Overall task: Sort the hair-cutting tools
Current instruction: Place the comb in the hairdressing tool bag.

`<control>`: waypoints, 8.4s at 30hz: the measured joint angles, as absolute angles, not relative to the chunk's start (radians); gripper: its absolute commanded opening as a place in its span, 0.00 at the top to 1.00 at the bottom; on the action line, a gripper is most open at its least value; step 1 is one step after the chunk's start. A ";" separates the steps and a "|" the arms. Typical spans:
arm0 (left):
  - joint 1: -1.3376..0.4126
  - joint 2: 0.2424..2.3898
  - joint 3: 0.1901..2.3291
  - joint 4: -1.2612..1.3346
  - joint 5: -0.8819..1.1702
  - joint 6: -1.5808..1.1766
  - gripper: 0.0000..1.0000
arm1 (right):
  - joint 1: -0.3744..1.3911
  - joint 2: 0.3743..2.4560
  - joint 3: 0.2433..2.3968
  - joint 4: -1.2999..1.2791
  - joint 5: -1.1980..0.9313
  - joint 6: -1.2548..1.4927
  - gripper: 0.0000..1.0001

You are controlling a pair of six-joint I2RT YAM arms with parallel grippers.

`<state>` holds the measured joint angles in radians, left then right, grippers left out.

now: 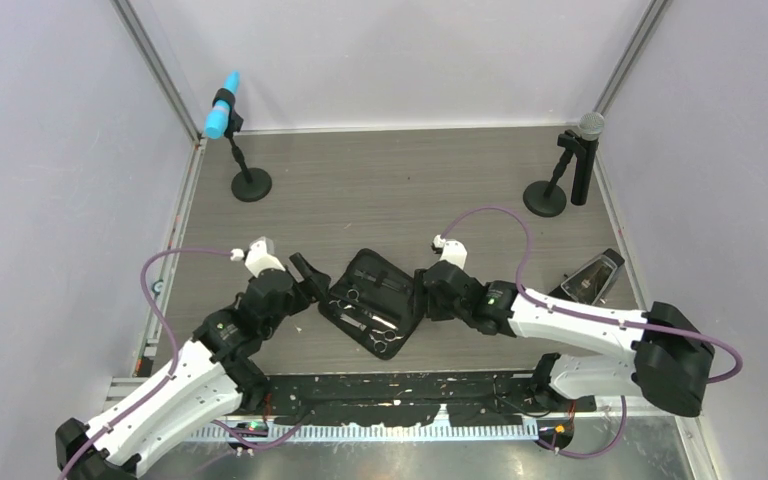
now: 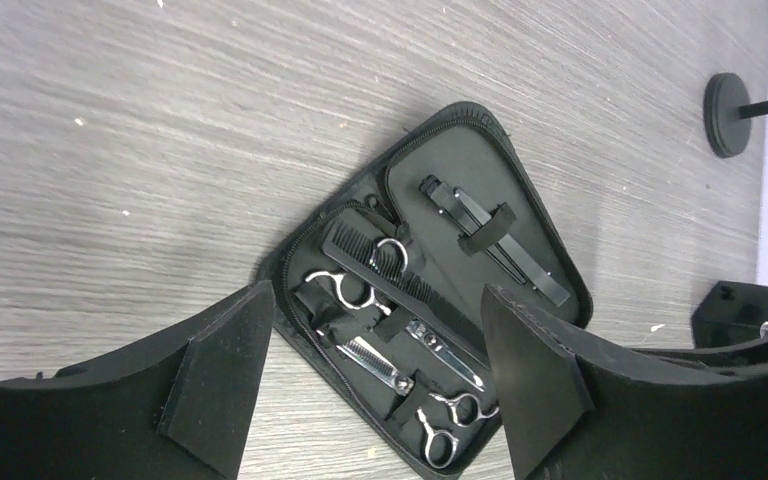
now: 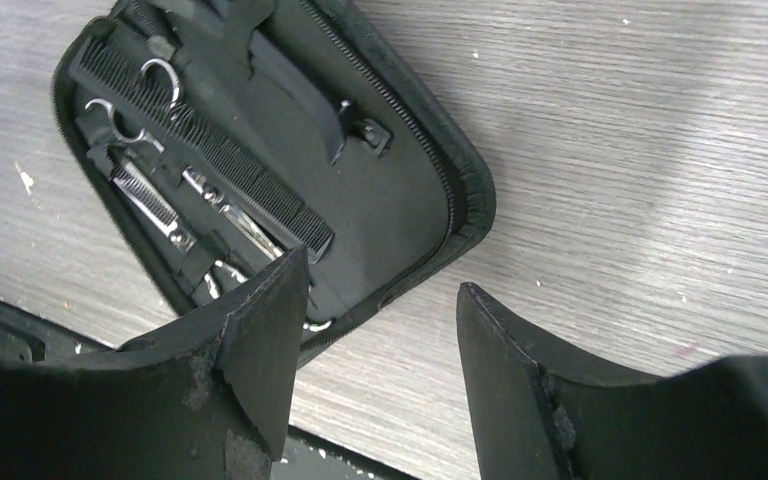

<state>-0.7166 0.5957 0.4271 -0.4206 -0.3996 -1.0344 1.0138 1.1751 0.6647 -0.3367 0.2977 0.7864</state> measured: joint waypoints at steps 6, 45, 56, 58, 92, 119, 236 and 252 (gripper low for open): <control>-0.683 0.660 0.551 -0.537 -0.382 -0.898 0.17 | 0.921 1.295 0.639 -0.244 0.214 0.833 0.37; -0.258 1.602 1.258 -0.705 -0.025 -0.451 0.17 | 0.957 1.471 0.674 0.110 -0.054 0.877 0.37; -0.233 1.810 1.352 -0.787 0.181 -0.376 0.18 | 1.007 1.602 0.674 0.294 0.007 1.073 0.37; -0.230 1.817 1.346 -0.786 0.237 -0.378 0.20 | 1.007 1.634 0.674 0.314 0.010 1.085 0.37; -0.480 1.446 0.791 -0.416 0.542 -0.750 0.30 | 0.765 1.715 0.822 0.229 -0.115 0.770 0.44; -0.528 1.270 0.615 -0.461 0.309 -0.811 0.46 | 0.980 1.265 0.602 0.002 0.070 0.577 0.66; -0.523 0.903 0.176 -0.046 0.335 -1.303 0.82 | 1.175 1.560 0.433 0.503 0.099 1.304 0.67; -0.524 0.817 0.196 -0.215 0.276 -1.257 0.45 | 1.174 1.531 0.421 0.483 0.110 1.292 0.67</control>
<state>-0.5236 0.8165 0.1963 -0.2150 0.2764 -1.2572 1.1740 1.5311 0.4206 0.4831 0.1097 1.2922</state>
